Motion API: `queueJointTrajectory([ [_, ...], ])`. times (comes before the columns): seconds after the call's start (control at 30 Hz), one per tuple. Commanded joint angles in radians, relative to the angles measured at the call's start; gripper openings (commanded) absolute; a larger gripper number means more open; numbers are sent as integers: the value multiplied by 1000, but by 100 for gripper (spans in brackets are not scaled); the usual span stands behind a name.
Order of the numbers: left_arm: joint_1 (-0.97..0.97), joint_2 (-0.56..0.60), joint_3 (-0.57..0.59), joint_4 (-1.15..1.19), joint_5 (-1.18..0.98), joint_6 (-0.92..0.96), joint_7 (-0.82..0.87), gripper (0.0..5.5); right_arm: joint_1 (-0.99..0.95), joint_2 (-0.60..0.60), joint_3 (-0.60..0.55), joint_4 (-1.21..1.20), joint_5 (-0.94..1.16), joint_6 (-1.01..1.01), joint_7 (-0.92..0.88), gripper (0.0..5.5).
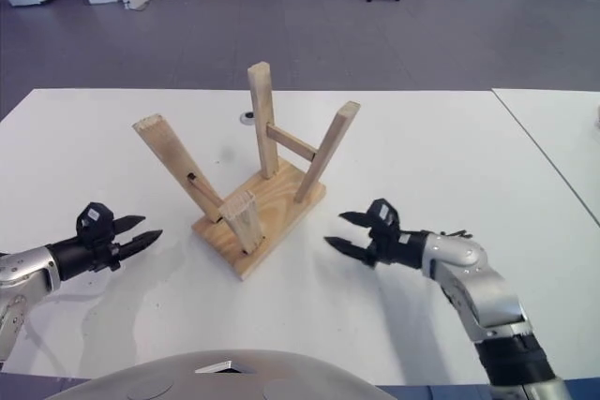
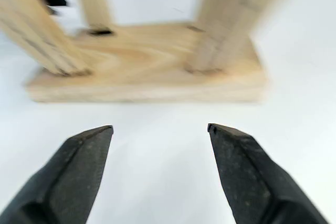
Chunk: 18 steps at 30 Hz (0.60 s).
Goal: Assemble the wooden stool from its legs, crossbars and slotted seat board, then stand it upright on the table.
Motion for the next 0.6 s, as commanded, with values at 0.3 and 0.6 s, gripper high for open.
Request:
queueJointTrajectory([
  [0.3,-188,-27,-325,139,296,-58,37,283,-779,331,196,1170,-445,-485,-152,337],
  [0.6,-373,-265,-247,431,355,-235,349,283,-360,146,117,586,-341,-412,78,337],
])
